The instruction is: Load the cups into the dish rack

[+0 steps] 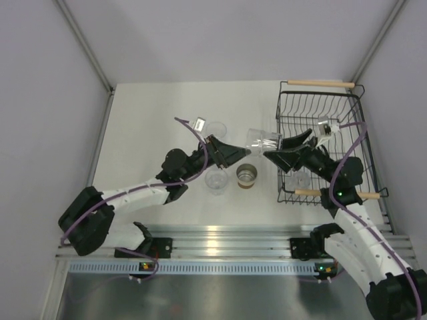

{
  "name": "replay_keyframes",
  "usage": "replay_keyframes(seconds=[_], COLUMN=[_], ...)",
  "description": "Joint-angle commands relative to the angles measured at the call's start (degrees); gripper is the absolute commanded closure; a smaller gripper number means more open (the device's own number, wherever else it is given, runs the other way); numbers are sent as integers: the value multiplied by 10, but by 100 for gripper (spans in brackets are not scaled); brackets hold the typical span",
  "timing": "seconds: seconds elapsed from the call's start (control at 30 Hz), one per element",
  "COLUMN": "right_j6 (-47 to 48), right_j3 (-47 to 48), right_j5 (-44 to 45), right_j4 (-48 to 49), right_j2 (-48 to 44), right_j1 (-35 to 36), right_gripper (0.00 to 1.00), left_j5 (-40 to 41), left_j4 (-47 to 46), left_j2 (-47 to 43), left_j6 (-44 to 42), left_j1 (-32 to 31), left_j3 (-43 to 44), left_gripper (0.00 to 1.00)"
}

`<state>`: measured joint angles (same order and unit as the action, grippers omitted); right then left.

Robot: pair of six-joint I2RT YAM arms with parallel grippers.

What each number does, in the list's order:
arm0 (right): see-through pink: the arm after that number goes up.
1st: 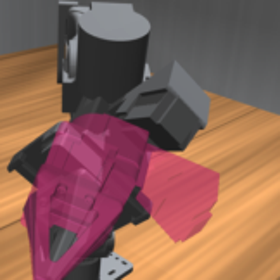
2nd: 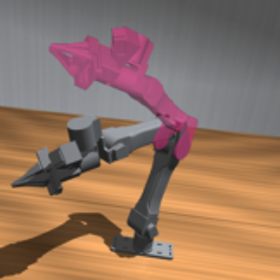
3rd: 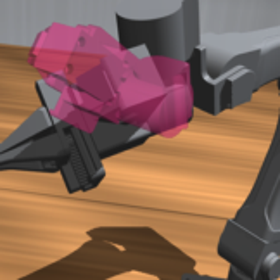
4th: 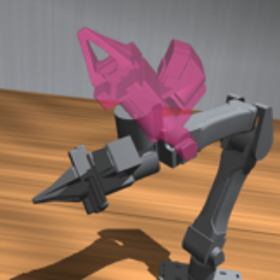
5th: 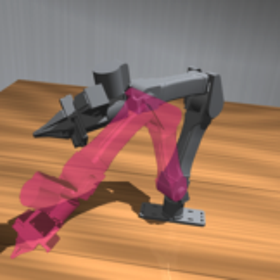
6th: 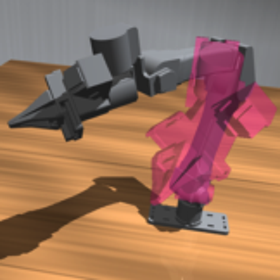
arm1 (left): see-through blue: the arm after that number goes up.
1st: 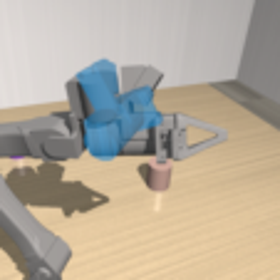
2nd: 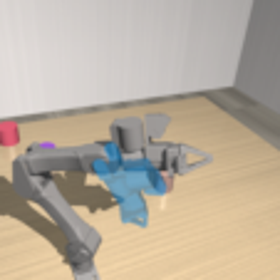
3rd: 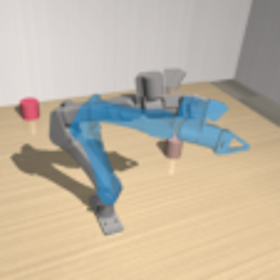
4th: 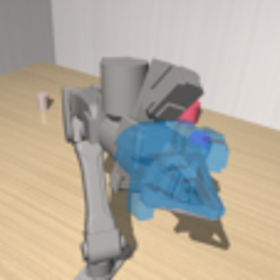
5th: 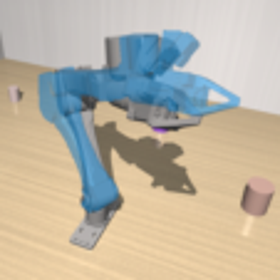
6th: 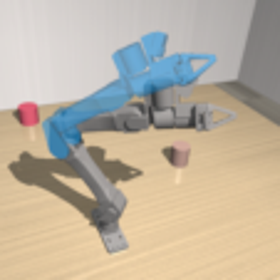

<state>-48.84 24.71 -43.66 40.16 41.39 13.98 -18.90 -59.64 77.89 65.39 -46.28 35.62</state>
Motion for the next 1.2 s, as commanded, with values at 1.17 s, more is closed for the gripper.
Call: replay_keyframes(seconds=[1.17], right_j6=[373], right_j3=[388], right_j5=[456], right_j4=[-758], right_j2=[211], right_j1=[-145], right_gripper=[100], left_j5=[-48], left_j4=[739], left_j2=[-173], left_j6=[-485], left_j1=[400], left_j3=[263], left_gripper=[43])
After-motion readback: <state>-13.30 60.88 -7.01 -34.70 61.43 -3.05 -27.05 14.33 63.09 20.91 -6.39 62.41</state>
